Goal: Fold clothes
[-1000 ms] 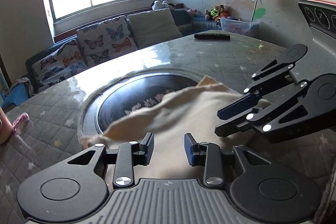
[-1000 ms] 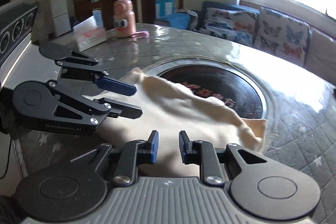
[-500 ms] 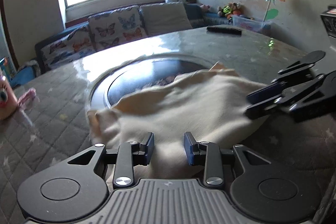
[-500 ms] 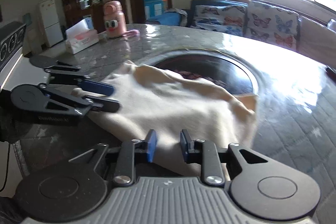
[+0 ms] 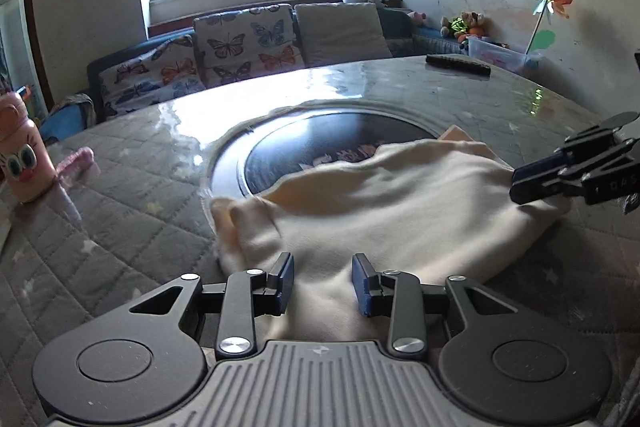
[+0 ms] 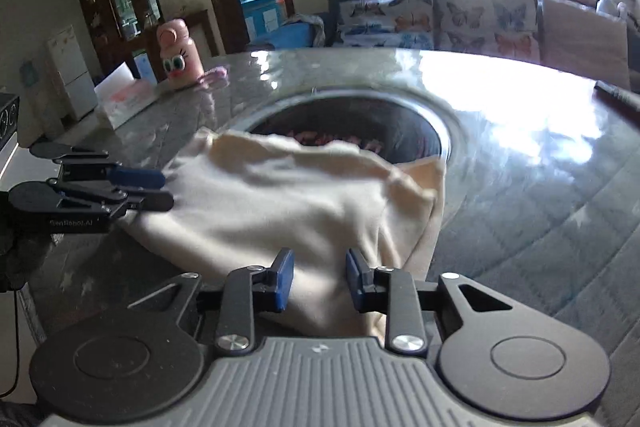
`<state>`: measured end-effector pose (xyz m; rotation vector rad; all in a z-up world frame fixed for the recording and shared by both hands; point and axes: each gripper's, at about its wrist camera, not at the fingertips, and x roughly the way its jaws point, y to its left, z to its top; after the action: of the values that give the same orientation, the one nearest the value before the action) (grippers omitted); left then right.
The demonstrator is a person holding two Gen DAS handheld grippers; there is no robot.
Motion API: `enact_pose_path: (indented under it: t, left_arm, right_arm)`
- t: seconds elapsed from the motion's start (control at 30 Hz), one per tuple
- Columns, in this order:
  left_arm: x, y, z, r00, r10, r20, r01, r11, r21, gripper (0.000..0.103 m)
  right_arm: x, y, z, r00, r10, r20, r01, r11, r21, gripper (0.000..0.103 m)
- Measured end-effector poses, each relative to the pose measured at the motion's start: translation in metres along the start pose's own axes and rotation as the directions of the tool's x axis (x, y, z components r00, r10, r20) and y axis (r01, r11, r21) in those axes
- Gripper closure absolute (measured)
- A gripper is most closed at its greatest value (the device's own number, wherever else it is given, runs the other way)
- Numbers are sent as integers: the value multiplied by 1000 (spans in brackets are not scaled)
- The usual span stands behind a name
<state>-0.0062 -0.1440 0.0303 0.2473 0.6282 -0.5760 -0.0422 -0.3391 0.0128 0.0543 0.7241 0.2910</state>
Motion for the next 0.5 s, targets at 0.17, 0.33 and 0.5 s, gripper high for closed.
enact_pose_path:
  t: [0.17, 0.33, 0.5]
  left_arm:
    - [14, 12, 9, 1000, 29, -8, -29, 999, -30, 69]
    - [22, 29, 10, 998, 38, -40, -41, 996, -80, 68]
    - [17, 25, 22, 1000, 21, 11, -20, 997, -80, 72]
  right_arm:
    - [15, -3, 10, 1000, -3, 11, 3, 1000, -3, 76]
    - [22, -9, 12, 1000, -4, -5, 4, 1000, -2, 76]
    - [23, -15, 24, 1000, -20, 14, 20, 1000, 5, 76]
